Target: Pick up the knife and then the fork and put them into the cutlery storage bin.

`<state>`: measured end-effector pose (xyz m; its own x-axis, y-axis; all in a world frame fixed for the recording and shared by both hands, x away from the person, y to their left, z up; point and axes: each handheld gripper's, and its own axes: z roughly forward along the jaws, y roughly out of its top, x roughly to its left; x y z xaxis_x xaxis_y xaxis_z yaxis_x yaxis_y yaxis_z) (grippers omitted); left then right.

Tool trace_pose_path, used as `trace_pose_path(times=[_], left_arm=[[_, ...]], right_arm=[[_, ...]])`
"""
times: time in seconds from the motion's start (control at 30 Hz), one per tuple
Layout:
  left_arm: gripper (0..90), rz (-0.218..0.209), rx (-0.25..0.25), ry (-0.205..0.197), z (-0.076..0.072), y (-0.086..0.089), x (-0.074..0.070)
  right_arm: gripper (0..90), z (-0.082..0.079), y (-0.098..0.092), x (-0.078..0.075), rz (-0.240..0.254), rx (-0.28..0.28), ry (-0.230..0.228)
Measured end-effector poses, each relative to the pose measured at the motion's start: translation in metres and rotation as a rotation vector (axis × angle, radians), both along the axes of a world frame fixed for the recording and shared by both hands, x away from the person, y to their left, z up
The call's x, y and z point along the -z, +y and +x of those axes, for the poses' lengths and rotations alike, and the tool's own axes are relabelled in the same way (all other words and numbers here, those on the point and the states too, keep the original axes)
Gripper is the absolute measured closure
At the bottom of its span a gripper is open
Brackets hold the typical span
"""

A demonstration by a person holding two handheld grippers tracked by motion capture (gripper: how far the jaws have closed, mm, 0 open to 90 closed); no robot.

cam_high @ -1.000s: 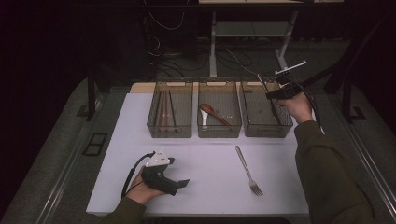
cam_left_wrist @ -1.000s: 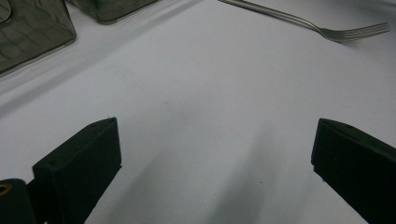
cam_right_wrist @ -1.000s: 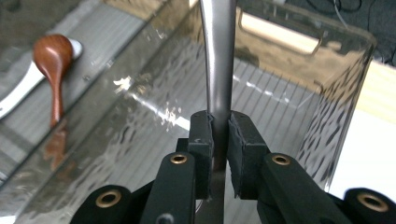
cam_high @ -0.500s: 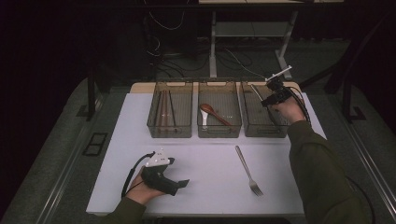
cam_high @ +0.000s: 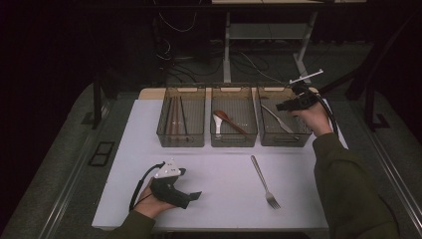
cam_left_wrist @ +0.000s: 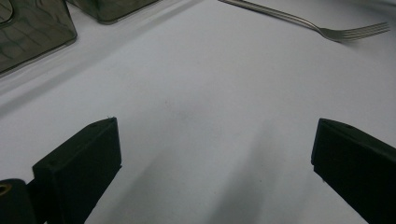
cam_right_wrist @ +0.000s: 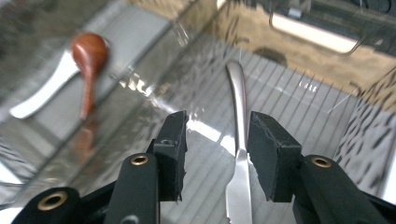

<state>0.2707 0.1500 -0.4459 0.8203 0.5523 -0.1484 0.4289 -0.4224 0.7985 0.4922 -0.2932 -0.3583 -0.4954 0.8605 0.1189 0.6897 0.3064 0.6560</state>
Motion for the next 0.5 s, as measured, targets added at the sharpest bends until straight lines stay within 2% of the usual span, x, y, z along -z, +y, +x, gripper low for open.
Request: trace_pose_path(times=[0.1,0.2,0.33,0.5], left_arm=[[0.8,0.002,0.001,-0.001,0.0,0.0,0.0],[0.8,0.003,0.002,-0.002,0.0,0.0,0.0],[0.8,0.002,0.0,-0.002,-0.001,-0.001,-0.001],[0.8,0.007,0.001,-0.002,0.0,-0.001,0.0]], right_arm=[[57.4,-0.014,-0.004,-0.01,0.053,-0.008,-0.036],[59.3,-0.031,-0.007,-0.017,0.066,-0.023,-0.069],[68.4,-0.052,-0.009,-0.021,0.073,-0.053,-0.099],[80.6,-0.079,-0.007,-0.017,0.072,-0.115,-0.1]])
